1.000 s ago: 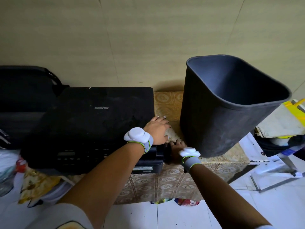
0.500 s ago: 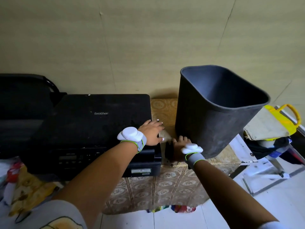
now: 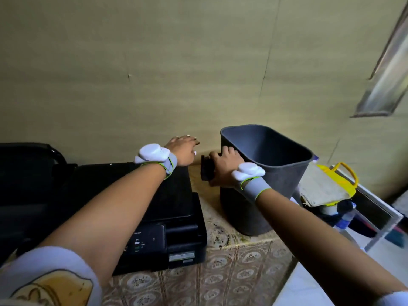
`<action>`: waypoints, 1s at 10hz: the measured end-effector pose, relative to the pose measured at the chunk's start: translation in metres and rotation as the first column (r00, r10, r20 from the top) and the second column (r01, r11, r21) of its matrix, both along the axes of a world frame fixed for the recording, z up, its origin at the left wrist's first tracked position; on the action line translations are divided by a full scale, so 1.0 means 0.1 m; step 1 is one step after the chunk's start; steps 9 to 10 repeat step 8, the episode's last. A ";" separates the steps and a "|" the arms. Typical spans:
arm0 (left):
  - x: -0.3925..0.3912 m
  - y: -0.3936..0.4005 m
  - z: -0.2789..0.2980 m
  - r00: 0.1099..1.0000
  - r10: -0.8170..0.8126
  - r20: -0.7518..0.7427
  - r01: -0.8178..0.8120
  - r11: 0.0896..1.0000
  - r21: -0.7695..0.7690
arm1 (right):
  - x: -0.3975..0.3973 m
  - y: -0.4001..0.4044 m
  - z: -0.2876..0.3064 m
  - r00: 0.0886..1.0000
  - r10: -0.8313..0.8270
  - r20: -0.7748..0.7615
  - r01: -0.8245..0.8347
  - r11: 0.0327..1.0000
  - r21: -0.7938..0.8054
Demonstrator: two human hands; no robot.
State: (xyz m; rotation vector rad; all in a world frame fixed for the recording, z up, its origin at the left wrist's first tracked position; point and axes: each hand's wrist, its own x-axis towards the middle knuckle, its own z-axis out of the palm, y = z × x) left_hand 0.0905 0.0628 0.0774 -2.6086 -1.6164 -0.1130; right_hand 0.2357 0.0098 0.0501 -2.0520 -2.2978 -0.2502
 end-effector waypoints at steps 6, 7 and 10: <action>0.82 -0.07 0.12 0.980 -0.171 -0.099 0.171 0.985 -0.009 | 1.19 -0.06 0.34 0.823 -0.529 -0.204 0.522 0.848 -0.091; 0.72 -0.06 0.11 0.981 -0.159 -0.113 0.159 0.987 -0.009 | 1.20 -0.05 0.36 0.811 -0.548 -0.206 0.527 0.836 -0.150; 0.58 -0.03 0.15 0.986 -0.116 -0.116 0.118 0.993 0.018 | 1.13 0.00 0.40 0.834 -0.510 -0.209 0.512 0.858 -0.047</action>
